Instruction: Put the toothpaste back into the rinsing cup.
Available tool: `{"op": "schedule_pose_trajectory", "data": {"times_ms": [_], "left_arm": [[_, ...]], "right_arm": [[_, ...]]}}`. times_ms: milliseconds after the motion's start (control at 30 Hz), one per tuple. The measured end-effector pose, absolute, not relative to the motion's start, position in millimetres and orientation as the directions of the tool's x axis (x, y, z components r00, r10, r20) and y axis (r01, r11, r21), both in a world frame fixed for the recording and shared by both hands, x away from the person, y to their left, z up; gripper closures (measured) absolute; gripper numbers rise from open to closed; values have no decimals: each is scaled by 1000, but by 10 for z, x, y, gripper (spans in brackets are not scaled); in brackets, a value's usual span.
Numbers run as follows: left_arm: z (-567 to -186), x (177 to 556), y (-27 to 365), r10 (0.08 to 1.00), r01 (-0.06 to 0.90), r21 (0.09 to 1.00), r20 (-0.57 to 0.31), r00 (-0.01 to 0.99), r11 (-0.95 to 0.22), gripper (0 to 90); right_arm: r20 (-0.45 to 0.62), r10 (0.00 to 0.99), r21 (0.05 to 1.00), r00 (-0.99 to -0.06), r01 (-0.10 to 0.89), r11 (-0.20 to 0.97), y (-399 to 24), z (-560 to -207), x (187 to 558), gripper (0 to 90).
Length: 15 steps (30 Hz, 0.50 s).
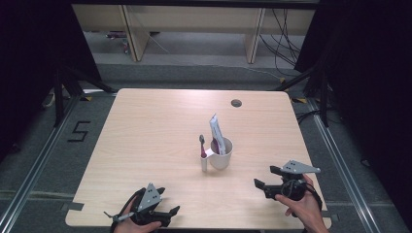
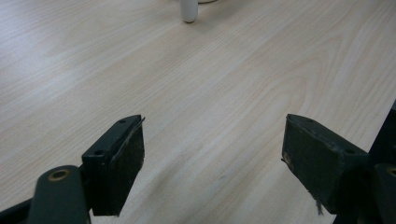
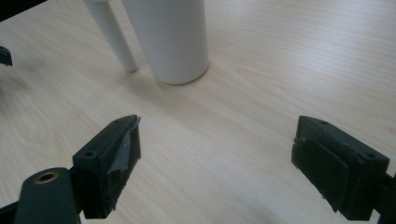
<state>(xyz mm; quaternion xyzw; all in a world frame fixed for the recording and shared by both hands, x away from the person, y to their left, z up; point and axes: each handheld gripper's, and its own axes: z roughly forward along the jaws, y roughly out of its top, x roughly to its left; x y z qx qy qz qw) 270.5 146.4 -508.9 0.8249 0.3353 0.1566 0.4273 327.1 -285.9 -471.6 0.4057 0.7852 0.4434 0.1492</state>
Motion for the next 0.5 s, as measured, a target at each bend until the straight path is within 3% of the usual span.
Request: {"op": "schedule_pose_trajectory", "data": {"times_ms": [500], "left_arm": [[-5091, 2711, 1478, 682, 417, 802, -16, 731, -428, 208]], "right_arm": [[118, 774, 792, -622, 529, 304, -2894, -4782, 3104, 163]]}}
